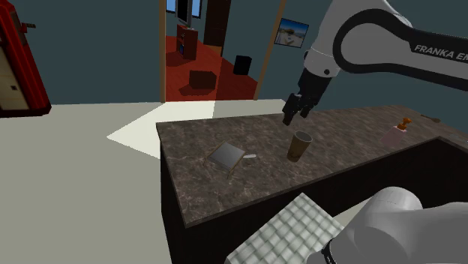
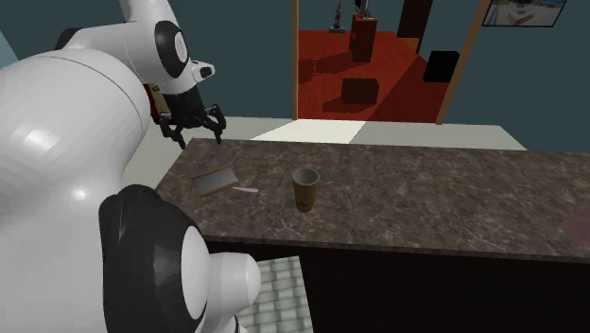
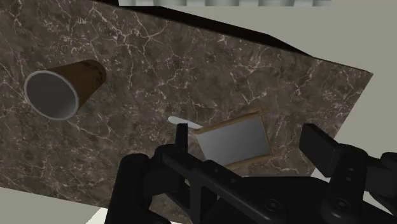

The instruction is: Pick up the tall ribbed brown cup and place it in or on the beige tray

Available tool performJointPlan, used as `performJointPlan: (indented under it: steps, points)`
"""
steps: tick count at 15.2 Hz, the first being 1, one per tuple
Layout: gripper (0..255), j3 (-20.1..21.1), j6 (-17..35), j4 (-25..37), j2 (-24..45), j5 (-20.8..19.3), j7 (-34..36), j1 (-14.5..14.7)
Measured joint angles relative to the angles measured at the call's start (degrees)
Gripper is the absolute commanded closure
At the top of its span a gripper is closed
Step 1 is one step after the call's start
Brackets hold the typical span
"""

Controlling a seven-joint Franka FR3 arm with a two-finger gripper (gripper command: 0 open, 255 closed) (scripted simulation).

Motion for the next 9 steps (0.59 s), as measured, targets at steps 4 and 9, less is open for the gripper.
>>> performJointPlan:
  steps: [4,9]
  points:
    - [0,-2.04,2.22,-1.65,1.14,-1.31,-2.2,-0.8]
    - [0,-6.96,6.93,-4.09,4.52,-4.44,-7.51,-2.86]
